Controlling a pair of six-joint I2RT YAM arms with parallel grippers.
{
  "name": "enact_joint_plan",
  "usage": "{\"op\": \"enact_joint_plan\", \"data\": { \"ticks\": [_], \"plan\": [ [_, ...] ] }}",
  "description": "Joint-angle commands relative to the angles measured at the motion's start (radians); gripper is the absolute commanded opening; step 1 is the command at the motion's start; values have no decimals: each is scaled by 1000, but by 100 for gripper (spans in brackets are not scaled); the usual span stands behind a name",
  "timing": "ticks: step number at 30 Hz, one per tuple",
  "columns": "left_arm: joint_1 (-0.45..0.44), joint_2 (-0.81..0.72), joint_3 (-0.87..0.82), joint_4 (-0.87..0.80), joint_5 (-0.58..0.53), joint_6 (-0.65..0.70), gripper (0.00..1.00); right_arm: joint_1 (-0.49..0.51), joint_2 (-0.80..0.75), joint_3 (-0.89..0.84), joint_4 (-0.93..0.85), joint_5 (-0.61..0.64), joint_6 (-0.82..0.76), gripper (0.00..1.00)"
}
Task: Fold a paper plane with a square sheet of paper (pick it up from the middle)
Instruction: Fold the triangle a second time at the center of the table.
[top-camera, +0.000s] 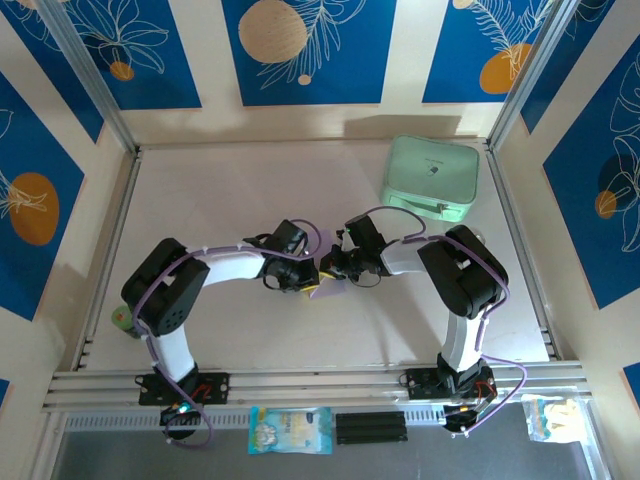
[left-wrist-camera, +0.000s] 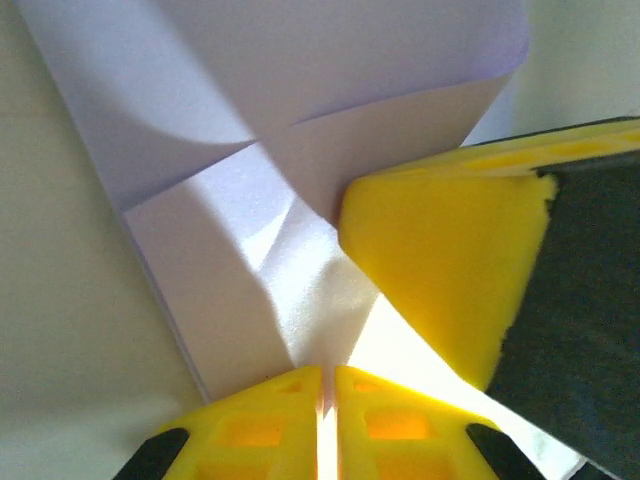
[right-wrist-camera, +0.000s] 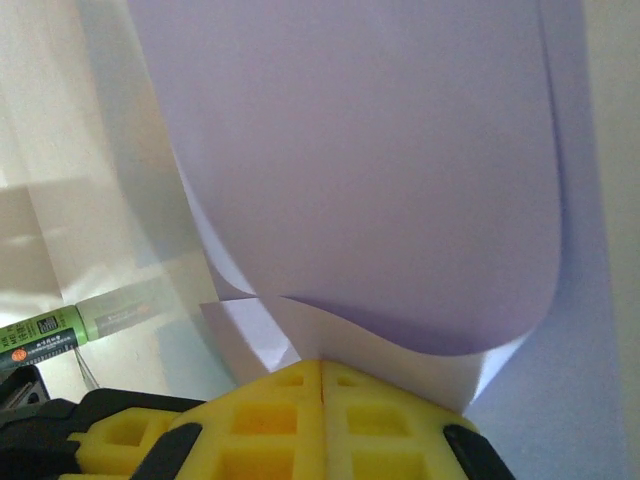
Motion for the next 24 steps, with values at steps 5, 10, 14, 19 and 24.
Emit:
{"op": "enact_joint_plan", "data": {
  "ticks": [5,10,14,19,24],
  "plan": [
    [-10,1,-21,-50,-12,33,12,-8,96,-53,-131,123,-5,2],
    [-14,-33,-22,-27,-7,29,11,-9,99,-50,-135,123,0,2],
    [-32,-78,-31,34,-1,15,12,-9,99,-53,-136,122,5,2],
    [-47,-54,-52,83,18,1,12,-11,105,-49,-135,119,9,1],
    [-48,-27,-55,40,-11,25,12,-14,109,-49,-135,114,10,1]
  ]
}}
